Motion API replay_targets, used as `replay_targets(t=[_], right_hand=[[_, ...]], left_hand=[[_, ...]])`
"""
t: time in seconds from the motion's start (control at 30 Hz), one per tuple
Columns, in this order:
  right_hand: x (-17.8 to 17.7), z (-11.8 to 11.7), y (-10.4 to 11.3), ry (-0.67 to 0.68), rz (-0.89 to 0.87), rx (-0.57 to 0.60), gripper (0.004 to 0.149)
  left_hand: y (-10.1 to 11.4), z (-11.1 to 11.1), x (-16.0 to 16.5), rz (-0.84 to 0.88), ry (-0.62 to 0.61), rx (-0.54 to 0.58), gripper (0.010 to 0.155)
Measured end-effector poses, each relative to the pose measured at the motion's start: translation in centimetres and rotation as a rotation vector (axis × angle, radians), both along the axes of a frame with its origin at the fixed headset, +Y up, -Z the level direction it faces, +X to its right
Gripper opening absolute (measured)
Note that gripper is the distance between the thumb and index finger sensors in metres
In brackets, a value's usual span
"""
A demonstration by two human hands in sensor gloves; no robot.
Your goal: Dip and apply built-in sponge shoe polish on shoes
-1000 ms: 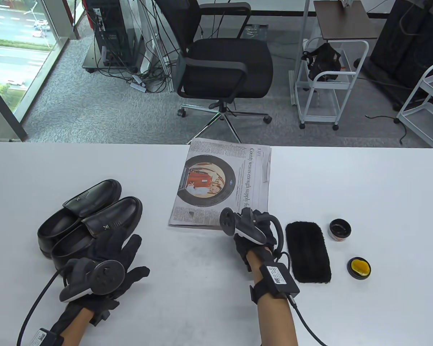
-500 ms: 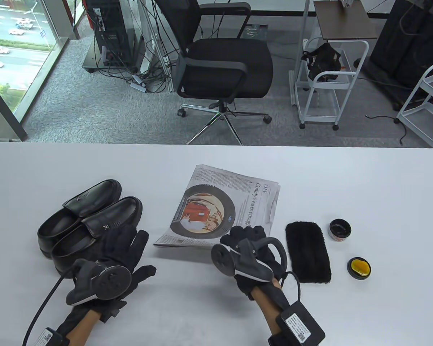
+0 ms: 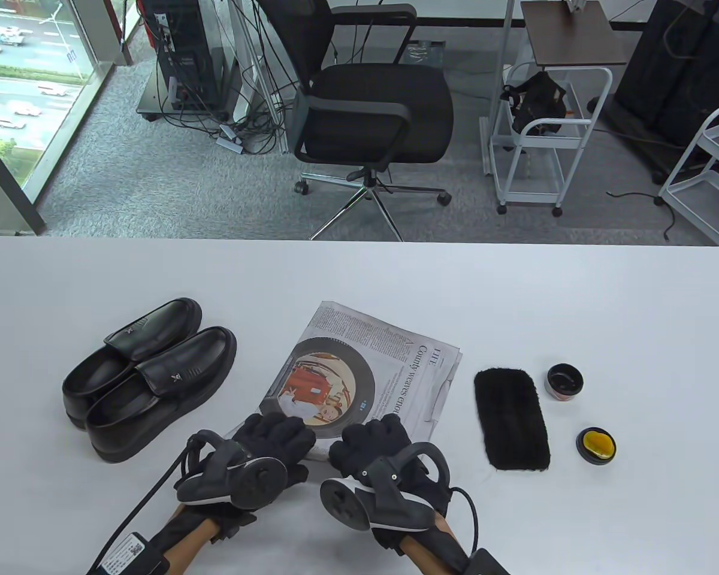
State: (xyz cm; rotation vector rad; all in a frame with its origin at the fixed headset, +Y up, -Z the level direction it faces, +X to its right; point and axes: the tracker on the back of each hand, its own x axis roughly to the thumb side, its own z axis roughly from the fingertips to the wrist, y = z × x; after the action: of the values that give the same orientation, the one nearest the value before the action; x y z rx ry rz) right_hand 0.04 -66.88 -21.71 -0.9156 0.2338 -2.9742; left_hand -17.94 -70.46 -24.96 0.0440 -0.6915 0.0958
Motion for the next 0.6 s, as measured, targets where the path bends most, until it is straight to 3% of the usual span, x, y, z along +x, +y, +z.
replay_targets(t=[0.03,0.13,0.23,0.3,0.4,0.5,0.6], right_hand=[[0.2,-0.1,0.0,0.013,-0.037,0.013,0.04],[2.1,-0.6,0.7,-0.045,-0.119,-0.002,0.069],[5.1,-0.8,2.0,-0.083,-0.33,0.062,0.082],[7.7,-1.0,3.0,-0.141,-0.505,0.079,0.083],[10.9,-1.9,2.9,-0.248,-0.626,0.029,0.082],[14.1,-3.1,0.8,-0.395,-0.717,-0.089,0.07],[15.7,-4.0,-0.8,-0.491,-0.739,-0.134,0.064]], left_hand=[[0.0,-0.2,-0.1,0.026,0.016,0.004,0.047],[0.7,-0.4,-1.2,0.069,0.084,0.081,0.044],[1.8,-0.7,-3.0,0.174,0.167,0.118,0.042],[2.5,-0.7,-4.3,0.305,0.232,0.135,0.042],[3.6,-0.7,-6.1,0.484,0.302,0.17,0.041],[4.8,-0.3,-8.2,0.647,0.333,0.22,0.04],[5.4,0.2,-10.4,0.796,0.38,0.235,0.04]])
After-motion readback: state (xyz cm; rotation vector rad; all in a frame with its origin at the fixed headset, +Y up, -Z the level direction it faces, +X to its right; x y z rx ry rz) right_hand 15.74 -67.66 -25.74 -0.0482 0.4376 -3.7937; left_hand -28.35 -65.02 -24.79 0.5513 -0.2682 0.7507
